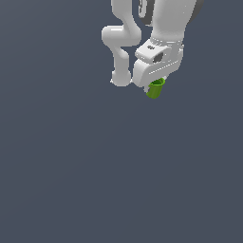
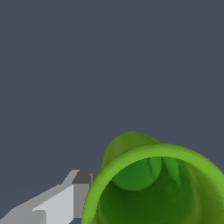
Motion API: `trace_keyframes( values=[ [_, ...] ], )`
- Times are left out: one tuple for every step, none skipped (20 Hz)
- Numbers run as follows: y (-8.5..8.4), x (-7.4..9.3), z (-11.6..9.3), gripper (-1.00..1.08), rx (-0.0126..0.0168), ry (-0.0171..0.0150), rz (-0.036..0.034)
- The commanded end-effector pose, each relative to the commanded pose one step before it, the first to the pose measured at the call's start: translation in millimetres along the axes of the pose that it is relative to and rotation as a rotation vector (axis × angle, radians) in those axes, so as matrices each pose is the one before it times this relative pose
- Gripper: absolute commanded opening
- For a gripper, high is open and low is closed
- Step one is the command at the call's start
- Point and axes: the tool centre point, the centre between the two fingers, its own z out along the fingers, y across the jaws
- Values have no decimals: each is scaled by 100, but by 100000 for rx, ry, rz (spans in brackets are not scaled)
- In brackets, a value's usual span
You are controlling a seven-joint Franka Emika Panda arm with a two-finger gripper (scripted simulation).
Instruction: Pick up the object and move it to a goal position.
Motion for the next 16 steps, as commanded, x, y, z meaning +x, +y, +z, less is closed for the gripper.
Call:
trace_keyframes(
  values=[
    [-897, -339, -2657, -100, 77, 60, -7],
    [-320, -97, -960, -100, 0, 0, 0],
    [-304, -90, -921, -100, 0, 0, 0],
    [-287, -82, -876, -100, 0, 0, 0],
    [-268, -74, -824, -100, 0, 0, 0],
    [-248, -66, -768, -100, 0, 0, 0],
    [-193, -75, -718, -100, 7, 14, 67],
    [-209, -49, -658, -100, 0, 0, 0],
    [-190, -41, -604, -100, 0, 0, 0],
    [-171, -34, -550, -100, 0, 0, 0],
    [-123, -41, -499, -100, -8, 4, 69],
    [-135, -21, -443, -100, 0, 0, 0],
    [-118, -16, -390, -100, 0, 0, 0],
    [-101, -12, -337, -100, 0, 0, 0],
    [-85, -8, -285, -100, 0, 0, 0],
    [-38, -20, -236, -100, -4, 5, 69]
  ],
)
